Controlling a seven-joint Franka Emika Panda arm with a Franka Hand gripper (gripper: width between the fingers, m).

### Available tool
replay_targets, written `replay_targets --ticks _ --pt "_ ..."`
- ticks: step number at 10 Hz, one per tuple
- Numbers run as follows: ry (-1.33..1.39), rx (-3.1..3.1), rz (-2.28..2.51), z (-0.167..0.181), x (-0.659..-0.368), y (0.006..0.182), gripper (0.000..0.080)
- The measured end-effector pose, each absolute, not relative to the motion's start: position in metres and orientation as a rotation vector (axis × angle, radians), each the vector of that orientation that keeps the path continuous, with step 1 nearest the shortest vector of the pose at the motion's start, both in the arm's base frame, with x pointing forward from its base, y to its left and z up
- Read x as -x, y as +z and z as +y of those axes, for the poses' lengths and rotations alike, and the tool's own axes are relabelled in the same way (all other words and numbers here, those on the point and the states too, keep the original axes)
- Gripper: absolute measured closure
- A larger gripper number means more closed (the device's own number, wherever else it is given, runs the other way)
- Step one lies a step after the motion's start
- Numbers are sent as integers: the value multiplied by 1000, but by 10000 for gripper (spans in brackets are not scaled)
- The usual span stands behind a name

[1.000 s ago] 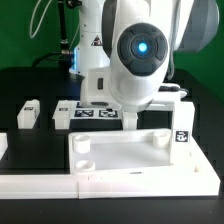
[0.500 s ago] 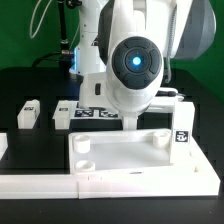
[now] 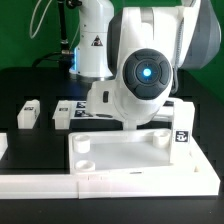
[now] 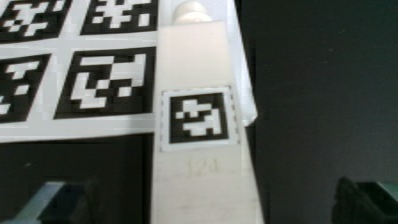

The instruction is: Assemble desk

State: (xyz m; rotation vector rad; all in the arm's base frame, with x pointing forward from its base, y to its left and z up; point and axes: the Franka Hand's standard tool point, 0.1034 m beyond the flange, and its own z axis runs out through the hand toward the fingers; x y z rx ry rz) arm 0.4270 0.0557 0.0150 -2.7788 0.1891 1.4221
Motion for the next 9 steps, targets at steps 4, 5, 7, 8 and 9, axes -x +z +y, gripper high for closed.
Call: replay_targets --ticks 4,5,7,8,9 --pt "1435 2778 214 55 -424 12 176" --pt "1435 2778 215 55 -424 12 329" --pt "1435 2777 216 55 -424 12 469" --pt "1435 2777 216 54 -424 12 513" --pt "1435 2777 216 54 -424 12 513"
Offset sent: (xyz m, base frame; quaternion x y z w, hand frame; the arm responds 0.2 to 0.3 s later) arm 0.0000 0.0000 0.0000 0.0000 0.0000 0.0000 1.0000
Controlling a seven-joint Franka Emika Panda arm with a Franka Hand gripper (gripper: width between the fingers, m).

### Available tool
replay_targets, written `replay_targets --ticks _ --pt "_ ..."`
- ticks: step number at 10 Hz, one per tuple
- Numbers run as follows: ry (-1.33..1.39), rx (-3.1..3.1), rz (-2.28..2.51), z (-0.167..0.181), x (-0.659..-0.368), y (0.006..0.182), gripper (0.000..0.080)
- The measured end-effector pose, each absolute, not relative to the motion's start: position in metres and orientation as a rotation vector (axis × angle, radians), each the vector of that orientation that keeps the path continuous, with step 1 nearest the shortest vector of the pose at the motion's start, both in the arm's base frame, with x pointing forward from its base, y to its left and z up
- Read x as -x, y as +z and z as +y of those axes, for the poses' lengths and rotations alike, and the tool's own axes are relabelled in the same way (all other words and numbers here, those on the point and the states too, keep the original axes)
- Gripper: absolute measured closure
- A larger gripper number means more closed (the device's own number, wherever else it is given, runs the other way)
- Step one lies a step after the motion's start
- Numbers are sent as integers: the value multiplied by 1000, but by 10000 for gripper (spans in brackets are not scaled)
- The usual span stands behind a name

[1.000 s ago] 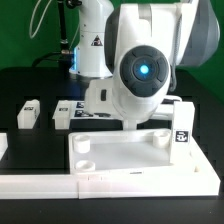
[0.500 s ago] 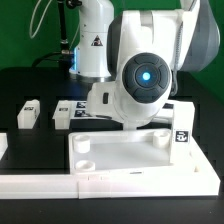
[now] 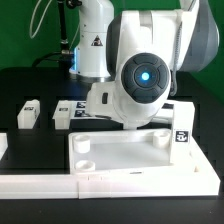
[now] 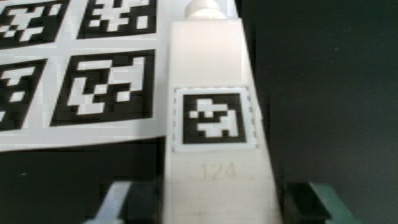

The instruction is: Assemble desk

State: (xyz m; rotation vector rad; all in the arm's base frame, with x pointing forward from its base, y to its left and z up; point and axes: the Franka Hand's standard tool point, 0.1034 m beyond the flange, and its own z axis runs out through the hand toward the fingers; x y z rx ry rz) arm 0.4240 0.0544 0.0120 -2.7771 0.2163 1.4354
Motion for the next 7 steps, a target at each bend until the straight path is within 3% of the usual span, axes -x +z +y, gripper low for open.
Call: replay_targets --ticks 5,7 --pt "1441 2770 219 54 -425 15 513" --pt "1418 2740 254 40 -458 67 512"
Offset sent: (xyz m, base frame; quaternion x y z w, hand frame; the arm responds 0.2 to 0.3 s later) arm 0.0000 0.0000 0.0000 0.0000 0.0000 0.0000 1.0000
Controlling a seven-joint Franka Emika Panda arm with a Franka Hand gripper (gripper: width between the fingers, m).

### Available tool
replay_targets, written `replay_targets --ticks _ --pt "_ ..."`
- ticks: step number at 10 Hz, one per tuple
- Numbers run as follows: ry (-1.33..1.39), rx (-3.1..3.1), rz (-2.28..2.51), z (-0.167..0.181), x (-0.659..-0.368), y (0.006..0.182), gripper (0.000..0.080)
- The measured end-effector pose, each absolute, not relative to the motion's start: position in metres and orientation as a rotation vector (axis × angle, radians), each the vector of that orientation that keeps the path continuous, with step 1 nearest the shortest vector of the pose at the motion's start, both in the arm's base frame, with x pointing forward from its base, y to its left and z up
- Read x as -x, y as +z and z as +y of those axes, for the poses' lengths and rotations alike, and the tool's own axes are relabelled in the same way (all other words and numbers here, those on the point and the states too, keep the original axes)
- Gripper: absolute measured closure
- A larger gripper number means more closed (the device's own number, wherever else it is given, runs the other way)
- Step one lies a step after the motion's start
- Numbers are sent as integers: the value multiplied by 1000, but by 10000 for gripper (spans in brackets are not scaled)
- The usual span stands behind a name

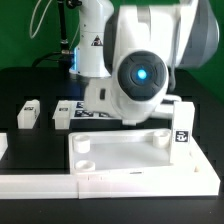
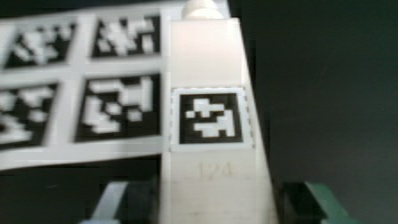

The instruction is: Assemble desk

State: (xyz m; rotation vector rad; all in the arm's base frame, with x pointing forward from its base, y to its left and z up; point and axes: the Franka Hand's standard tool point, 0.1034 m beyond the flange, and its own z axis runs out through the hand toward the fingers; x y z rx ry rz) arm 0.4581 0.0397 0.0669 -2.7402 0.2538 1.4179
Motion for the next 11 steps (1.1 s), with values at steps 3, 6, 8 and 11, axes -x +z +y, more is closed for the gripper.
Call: replay_targets --ticks 3,6,8,11 --pt "1368 2722 175 10 -484 111 512" --pt "1094 2847 188 12 -495 106 512" --pt "856 2905 211 14 -508 110 512" --pt "398 2916 347 -15 -578 164 512"
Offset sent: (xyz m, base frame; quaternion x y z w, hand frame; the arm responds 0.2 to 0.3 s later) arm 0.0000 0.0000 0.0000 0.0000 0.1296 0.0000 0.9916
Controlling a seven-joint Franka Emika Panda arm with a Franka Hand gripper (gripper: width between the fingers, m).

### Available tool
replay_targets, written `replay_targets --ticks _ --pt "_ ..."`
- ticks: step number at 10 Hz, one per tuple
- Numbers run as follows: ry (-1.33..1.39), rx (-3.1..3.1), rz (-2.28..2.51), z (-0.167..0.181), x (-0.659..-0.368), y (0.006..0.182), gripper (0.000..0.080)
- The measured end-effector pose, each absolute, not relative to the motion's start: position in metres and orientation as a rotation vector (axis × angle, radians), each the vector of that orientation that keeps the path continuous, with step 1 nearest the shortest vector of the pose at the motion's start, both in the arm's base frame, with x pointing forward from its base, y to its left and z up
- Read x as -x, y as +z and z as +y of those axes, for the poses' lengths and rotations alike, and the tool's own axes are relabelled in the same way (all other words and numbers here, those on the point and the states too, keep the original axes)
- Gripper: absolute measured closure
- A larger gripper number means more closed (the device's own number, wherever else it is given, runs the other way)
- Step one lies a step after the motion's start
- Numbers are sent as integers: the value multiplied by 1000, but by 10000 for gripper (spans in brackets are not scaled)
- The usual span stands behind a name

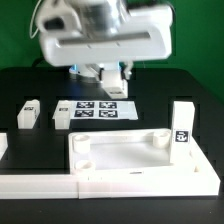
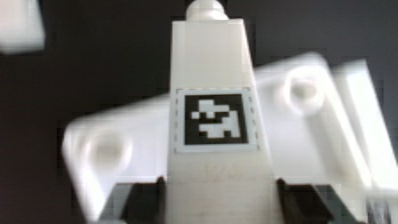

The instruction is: Assemble desk

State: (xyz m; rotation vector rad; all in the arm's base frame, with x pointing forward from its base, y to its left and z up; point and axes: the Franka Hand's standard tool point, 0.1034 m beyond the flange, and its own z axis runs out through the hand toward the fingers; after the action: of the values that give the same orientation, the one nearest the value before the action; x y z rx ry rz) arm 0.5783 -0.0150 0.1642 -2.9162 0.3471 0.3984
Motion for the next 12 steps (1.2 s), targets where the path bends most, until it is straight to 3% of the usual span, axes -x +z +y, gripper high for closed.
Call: replay_targets --ticks 2,9,12 --pt "226 2943 385 -15 -570 166 512" --pt "-689 3031 343 -40 -601 167 512" --pt "-915 3029 332 -42 -594 158 512"
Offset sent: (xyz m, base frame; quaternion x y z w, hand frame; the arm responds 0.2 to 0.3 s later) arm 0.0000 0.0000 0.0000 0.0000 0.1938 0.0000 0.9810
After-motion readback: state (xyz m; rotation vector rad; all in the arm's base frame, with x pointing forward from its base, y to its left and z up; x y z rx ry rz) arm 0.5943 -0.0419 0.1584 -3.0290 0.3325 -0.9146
